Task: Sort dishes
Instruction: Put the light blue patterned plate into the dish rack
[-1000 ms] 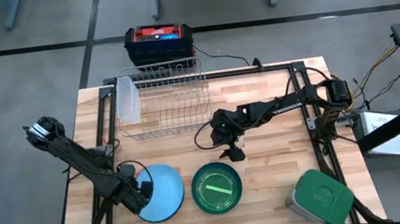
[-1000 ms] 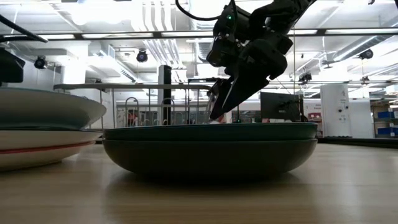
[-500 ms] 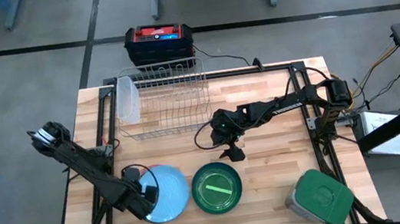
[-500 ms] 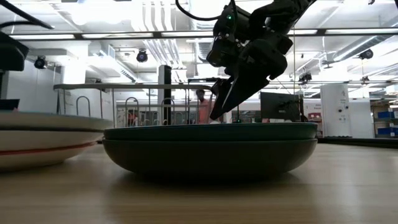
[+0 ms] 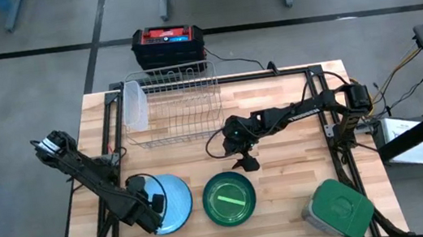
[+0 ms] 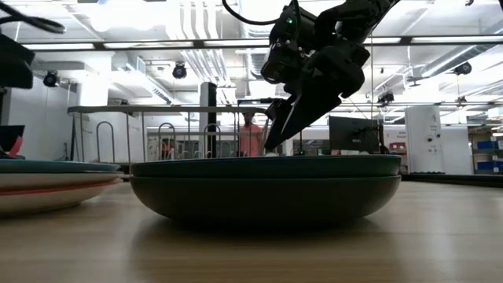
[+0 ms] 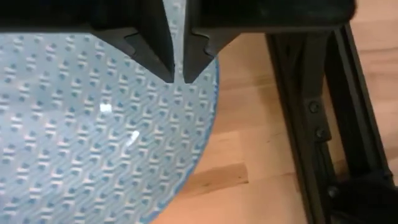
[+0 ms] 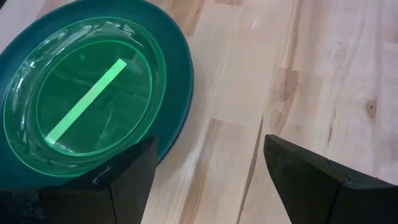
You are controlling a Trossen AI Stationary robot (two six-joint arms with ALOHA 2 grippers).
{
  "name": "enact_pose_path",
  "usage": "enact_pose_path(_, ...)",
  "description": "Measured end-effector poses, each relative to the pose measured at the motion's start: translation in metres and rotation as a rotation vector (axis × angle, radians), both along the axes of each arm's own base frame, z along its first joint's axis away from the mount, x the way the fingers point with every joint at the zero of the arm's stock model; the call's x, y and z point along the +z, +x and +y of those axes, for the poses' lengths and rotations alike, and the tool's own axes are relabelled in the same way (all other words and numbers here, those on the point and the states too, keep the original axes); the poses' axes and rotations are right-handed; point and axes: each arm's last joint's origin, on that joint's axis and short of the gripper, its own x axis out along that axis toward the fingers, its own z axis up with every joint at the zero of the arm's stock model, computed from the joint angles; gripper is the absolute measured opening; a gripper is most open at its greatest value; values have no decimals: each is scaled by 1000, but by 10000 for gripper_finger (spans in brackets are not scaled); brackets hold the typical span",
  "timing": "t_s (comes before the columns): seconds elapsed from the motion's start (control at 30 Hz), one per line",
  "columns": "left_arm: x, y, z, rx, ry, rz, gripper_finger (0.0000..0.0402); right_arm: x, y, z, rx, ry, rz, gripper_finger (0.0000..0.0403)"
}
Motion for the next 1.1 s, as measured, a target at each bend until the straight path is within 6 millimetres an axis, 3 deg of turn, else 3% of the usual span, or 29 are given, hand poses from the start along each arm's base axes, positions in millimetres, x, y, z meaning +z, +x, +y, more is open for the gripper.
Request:
enact_pose_path(0.2, -9, -7, 5, 17, 0, 55, 77, 0, 0, 0, 0, 0, 0, 279)
enact_pose_path(0.37, -19, -11, 9, 27, -3, 54, 93, 0, 0, 0, 0, 1, 0, 279)
enact_pose_path(0.57, -31, -12, 10, 3, -44, 9, 89, 0, 0, 0, 0, 1, 1, 288)
enact_pose_path(0.93, -30, -11, 9, -75, -57, 4, 74, 0, 0, 0, 0, 1, 0, 278)
enact_pose_path(1.1, -30, -10, 9, -75, -59, 2, 43, 0, 0, 0, 0, 1, 0, 282)
